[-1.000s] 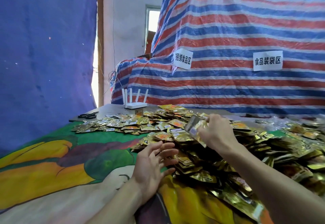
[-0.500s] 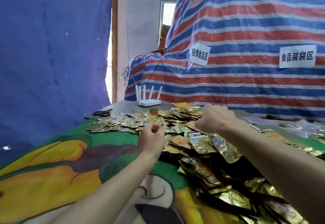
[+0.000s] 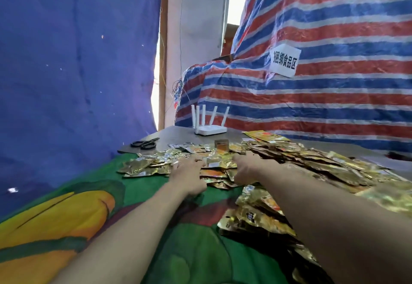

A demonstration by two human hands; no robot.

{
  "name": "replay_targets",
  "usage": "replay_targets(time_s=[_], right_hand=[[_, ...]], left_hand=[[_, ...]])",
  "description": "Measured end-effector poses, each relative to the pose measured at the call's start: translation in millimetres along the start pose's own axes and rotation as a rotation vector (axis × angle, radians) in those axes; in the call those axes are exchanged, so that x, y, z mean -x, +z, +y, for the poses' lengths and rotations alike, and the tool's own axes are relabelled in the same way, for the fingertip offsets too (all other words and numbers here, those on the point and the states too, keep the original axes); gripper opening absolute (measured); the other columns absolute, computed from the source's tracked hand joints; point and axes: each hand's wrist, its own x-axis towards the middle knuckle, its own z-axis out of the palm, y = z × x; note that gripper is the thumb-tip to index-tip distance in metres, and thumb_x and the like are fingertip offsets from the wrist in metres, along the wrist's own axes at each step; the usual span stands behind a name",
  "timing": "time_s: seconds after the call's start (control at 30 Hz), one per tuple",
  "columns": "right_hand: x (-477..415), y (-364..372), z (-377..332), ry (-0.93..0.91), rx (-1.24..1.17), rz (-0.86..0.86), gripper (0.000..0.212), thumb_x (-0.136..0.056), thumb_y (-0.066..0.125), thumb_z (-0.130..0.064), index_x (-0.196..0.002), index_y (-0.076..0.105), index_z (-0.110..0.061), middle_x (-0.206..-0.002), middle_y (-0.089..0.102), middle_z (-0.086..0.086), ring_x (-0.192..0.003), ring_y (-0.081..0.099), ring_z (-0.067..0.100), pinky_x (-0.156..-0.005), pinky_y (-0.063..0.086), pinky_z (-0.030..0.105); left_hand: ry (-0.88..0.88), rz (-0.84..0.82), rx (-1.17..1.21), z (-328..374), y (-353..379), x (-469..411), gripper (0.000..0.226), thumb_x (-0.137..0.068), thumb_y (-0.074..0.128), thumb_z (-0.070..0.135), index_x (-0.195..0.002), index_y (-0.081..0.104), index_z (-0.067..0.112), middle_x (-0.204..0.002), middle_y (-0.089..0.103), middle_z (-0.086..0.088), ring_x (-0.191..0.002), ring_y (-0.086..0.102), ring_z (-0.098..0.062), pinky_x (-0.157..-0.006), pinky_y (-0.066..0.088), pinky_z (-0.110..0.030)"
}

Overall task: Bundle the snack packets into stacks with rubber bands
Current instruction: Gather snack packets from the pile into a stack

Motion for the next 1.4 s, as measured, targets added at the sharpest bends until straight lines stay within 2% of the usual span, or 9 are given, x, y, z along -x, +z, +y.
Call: replay_targets(time_s=[0.17,0.33,0.5,0.6,0.73,0.9,1.1,1.2,1.4], right_hand=[[-28,32,-6,0.045,-0.053,-0.06,0.059,-0.087,0.062,-0.04,-0.135,0.042,-0.011,-0.135,0.046,0.017,-0.119,0.05,0.031,-0.102,0.047,0.044],[-31,37,2,-0.072,-0.01,0.047,0.008,-0.095,0.056,-0.021,-0.093,0.049,-0.019,-0.1,0.059,0.006,-0.089,0.059,0.022,-0.087,0.055,0.039],[-15,30,6,-0.138,0.03,0.217,0.013,-0.094,0.053,-0.001,-0.099,0.046,-0.01,-0.101,0.06,0.014,-0.073,0.048,0.023,-0.054,0.035,0.027],[-4,24,10,-0.154,-0.049,0.269,0.026,-0.094,0.05,0.001,-0.117,0.041,-0.005,-0.099,0.054,0.013,-0.077,0.052,0.027,-0.06,0.04,0.033],[17,12,24,-0.168,-0.152,0.326,0.011,-0.094,0.053,-0.001,-0.102,0.051,-0.009,-0.094,0.06,0.008,-0.08,0.06,0.024,-0.062,0.048,0.033],[53,-8,36,-0.176,-0.357,0.47,0.015,-0.096,0.056,-0.004,-0.091,0.067,-0.013,-0.086,0.066,0.003,-0.081,0.064,0.021,-0.065,0.052,0.03],[99,-25,37,-0.153,-0.593,0.636,0.014,-0.1,0.053,-0.013,-0.091,0.061,-0.02,-0.087,0.066,-0.003,-0.075,0.062,0.011,-0.06,0.052,0.027],[125,-33,33,-0.135,-0.763,0.677,0.006,-0.101,0.054,-0.012,-0.102,0.06,-0.013,-0.096,0.066,0.002,-0.087,0.064,0.018,-0.071,0.055,0.029],[177,-48,23,-0.087,-0.9,0.681,0.013,-0.102,0.053,-0.013,-0.112,0.061,-0.01,-0.11,0.067,0.008,-0.099,0.063,0.023,-0.087,0.056,0.04]], left_hand=[[0.033,-0.039,0.121,7,22,-19,0.063,-0.093,0.052,0.021,-0.154,0.035,0.026,-0.161,0.032,-0.002,-0.145,0.034,-0.024,-0.115,0.034,-0.042],[0.044,0.102,0.04,5,33,-15,0.046,-0.102,0.044,0.014,-0.143,0.051,0.034,-0.142,0.057,-0.003,-0.127,0.054,-0.028,-0.098,0.045,-0.037],[0.074,0.176,0.116,3,26,-6,0.032,-0.105,0.045,0.021,-0.129,0.065,0.03,-0.128,0.063,-0.005,-0.119,0.056,-0.03,-0.094,0.045,-0.041],[0.074,0.281,0.185,3,14,2,0.021,-0.101,0.056,0.032,-0.114,0.071,0.029,-0.122,0.067,0.004,-0.115,0.06,-0.025,-0.091,0.048,-0.038],[0.01,0.368,0.348,5,-7,17,0.015,-0.088,0.075,0.033,-0.102,0.078,0.028,-0.14,0.058,0.012,-0.127,0.054,-0.02,-0.101,0.046,-0.039],[-0.067,0.441,0.782,7,-38,45,0.013,-0.078,0.084,0.019,-0.091,0.08,0.017,-0.091,0.073,0.005,-0.078,0.062,-0.004,-0.071,0.051,-0.026],[-0.259,0.419,1.106,7,-55,87,0.022,-0.078,0.081,0.004,-0.094,0.072,0.017,-0.084,0.07,0.004,-0.075,0.066,-0.012,-0.063,0.052,-0.024],[-0.285,0.426,1.046,10,-57,108,0.016,-0.083,0.078,0.006,-0.093,0.072,0.016,-0.087,0.07,0.001,-0.077,0.066,-0.015,-0.075,0.054,-0.032],[-0.177,0.42,0.528,26,-74,152,0.007,-0.086,0.076,0.033,-0.093,0.078,0.03,-0.09,0.069,0.011,-0.079,0.061,-0.009,-0.064,0.042,-0.023]])
